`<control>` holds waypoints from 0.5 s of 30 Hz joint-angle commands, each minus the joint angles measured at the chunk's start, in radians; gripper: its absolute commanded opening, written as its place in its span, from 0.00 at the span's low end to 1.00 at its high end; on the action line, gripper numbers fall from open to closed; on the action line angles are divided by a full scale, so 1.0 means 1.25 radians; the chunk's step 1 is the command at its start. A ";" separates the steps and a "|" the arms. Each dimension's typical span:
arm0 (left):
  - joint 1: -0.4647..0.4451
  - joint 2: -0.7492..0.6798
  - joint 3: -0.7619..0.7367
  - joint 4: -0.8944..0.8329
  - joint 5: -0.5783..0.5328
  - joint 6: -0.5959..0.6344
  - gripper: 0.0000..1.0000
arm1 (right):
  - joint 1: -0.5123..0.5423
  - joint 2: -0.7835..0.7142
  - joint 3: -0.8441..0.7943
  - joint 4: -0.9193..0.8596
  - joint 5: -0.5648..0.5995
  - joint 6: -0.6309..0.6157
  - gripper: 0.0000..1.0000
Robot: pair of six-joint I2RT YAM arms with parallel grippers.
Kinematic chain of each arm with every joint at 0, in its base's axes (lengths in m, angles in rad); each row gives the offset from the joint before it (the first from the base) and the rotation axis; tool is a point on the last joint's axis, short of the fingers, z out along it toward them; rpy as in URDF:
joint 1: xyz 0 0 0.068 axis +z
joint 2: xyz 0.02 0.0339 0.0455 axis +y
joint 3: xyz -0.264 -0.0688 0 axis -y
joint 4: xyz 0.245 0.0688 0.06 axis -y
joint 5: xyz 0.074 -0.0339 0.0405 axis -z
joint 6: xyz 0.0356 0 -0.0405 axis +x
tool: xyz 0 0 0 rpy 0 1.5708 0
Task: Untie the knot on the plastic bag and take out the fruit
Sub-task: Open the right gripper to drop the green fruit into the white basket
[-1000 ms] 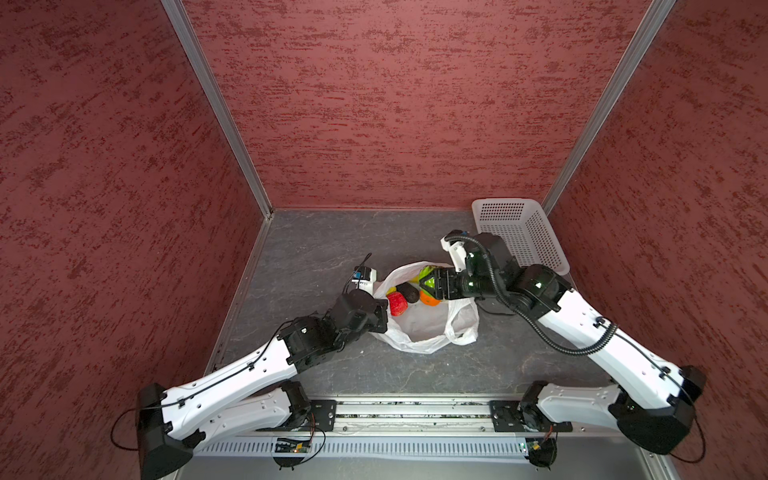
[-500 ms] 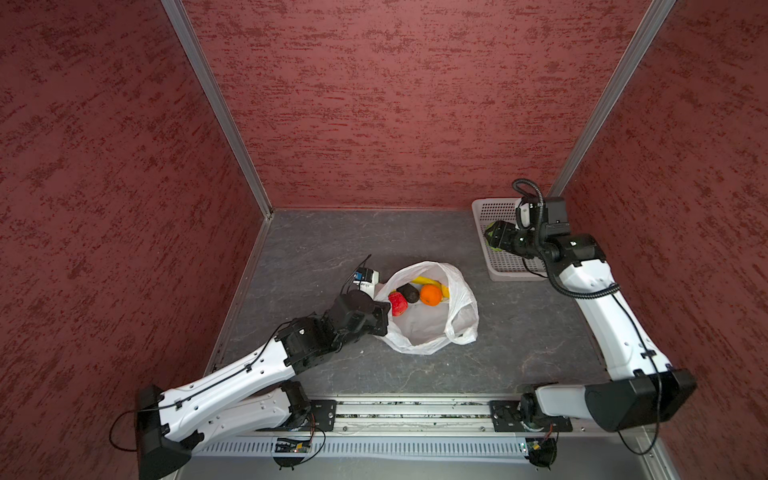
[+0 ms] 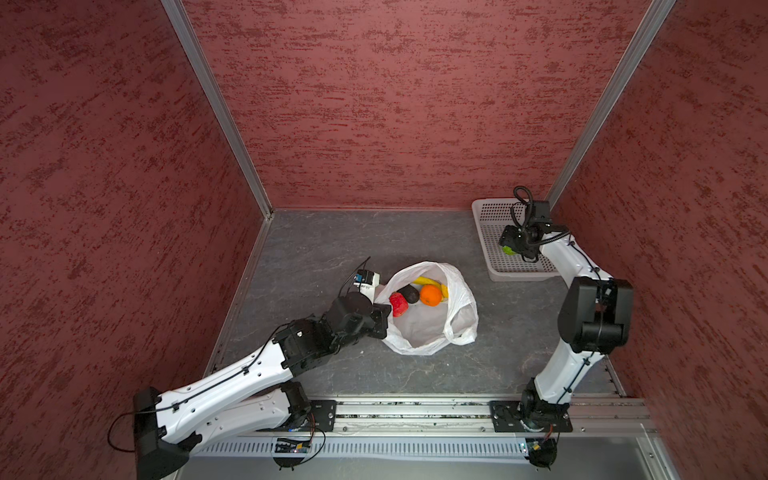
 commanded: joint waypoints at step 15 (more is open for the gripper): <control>-0.012 -0.012 -0.004 -0.015 -0.012 -0.002 0.00 | 0.000 0.070 0.034 0.000 0.048 -0.025 0.93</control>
